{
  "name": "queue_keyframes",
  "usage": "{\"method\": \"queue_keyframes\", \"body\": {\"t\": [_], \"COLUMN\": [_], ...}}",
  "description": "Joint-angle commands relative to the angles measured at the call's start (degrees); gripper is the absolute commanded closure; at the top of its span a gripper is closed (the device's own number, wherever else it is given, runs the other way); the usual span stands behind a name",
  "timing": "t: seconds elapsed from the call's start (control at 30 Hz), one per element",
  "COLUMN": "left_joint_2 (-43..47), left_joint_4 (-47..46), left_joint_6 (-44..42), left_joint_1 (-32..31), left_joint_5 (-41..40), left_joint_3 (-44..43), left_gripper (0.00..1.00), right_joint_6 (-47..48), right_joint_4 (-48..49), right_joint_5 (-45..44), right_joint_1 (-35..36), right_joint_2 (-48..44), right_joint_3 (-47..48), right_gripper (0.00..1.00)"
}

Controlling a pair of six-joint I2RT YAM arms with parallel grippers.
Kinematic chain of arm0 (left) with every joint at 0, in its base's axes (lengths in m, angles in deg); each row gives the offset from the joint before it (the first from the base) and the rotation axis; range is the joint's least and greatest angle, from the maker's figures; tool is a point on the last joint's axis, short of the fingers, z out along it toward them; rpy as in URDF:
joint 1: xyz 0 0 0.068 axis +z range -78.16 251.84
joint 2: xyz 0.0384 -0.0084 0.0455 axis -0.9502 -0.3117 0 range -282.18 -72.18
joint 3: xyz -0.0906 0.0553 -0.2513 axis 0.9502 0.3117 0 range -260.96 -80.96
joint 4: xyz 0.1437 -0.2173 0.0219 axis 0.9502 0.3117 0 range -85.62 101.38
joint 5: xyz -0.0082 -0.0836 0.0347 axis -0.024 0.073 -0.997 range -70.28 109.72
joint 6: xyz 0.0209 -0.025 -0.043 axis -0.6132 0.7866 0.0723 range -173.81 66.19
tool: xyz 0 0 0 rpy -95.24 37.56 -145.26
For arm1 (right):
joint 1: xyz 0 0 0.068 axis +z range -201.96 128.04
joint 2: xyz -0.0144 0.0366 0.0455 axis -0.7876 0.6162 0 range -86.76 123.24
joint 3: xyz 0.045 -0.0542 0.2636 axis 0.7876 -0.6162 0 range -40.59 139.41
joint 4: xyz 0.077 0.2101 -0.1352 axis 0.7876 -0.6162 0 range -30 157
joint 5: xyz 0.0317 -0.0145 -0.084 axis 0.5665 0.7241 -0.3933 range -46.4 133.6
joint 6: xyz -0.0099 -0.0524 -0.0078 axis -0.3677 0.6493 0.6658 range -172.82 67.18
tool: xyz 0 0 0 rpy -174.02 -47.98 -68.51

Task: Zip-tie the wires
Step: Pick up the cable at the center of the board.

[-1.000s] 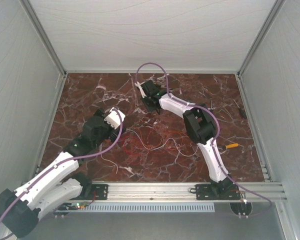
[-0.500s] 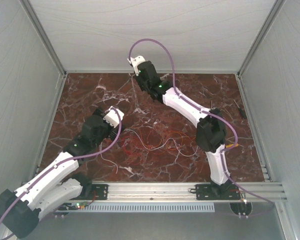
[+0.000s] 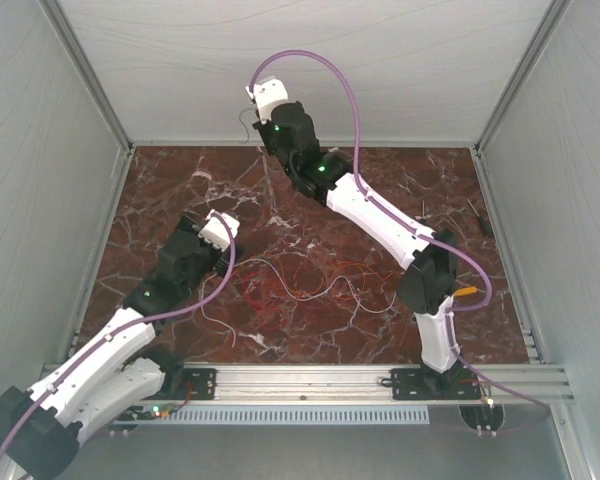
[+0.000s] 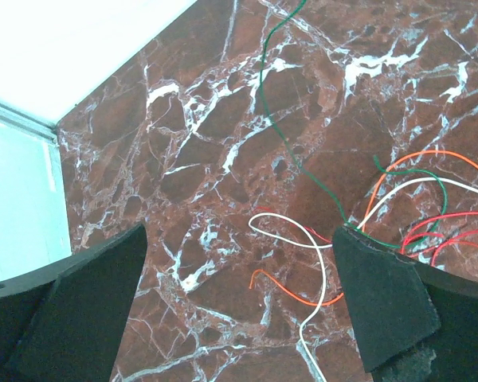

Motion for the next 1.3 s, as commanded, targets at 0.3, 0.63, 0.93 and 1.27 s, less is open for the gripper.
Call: {"method": "queue_keyframes", "body": {"t": [0.3,0.63,0.93,1.27], "left_joint_2": [0.89,1.1,-10.17,-18.78], "left_joint_4": [-5.42,-9.6,-9.39,-8.61], "left_joint_6": [4.31,14.06,24.76,34.31], "left_joint_1": [2.14,6.42,13.34,15.11], "left_joint_5": [-1.27,16.39,32.5,33.4], "left_joint_3": [-0.96,0.46,-4.06,-7.14], "left_gripper": [0.0,0.01,0.08,0.26], "right_joint_6": [-0.02,-5.25,-7.65,-7.66], "right_joint_4": [24.75,24.96,29.13,27.53], "right_joint_5": [-8.45,-8.52,-9.26,-9.85], "right_joint_1": [0.65,1.17,1.26,0.56], "right_joint_2": [-3.06,-2.6,-11.84,-13.74], "right_joint_3": [6.73,11.5,-6.93,-7.4], "right_gripper": [1.0,1.0,1.0,1.0]}}
